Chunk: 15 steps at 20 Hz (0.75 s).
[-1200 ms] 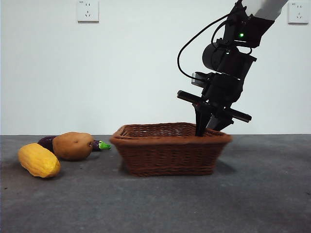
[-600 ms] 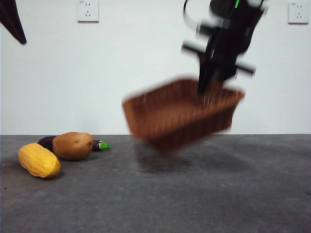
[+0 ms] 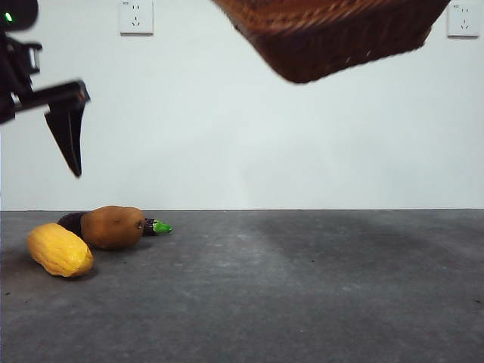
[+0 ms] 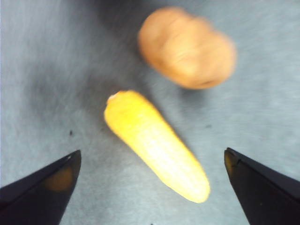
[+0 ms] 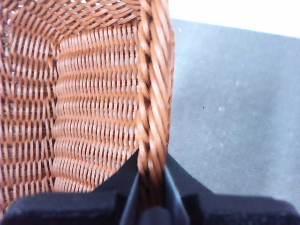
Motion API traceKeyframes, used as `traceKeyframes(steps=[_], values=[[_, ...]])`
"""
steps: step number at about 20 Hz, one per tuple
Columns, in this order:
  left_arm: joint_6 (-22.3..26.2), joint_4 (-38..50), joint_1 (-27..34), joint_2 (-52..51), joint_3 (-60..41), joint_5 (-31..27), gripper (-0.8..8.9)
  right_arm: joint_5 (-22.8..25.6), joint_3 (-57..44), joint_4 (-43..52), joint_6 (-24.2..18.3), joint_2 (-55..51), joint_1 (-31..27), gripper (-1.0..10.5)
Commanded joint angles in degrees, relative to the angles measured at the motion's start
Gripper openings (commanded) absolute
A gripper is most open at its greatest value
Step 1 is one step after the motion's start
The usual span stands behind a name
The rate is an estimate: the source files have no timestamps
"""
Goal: Help me put the vegetables on the table into the basket
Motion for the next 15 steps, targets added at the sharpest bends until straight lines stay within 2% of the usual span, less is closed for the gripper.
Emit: traceKeyframes(steps=[1, 5, 15], values=[[-4.02, 0.96, -0.24, 2.78, -0.22, -0.59, 6.6, -0.26, 0.11, -0.07, -0.63, -0.98, 0.15, -0.1], [-7.56, 2.67, -0.39, 6.19, -0.22, -0.68, 6.6, -0.59, 0.11, -2.01, -1.92, -1.53, 0.15, -0.1], [-11.69, 5.38, -3.02, 12.85, -0.2, -2.34, 6.53, -1.36, 0.09, -3.58, -3.61, -1.53, 0.15, -0.1]])
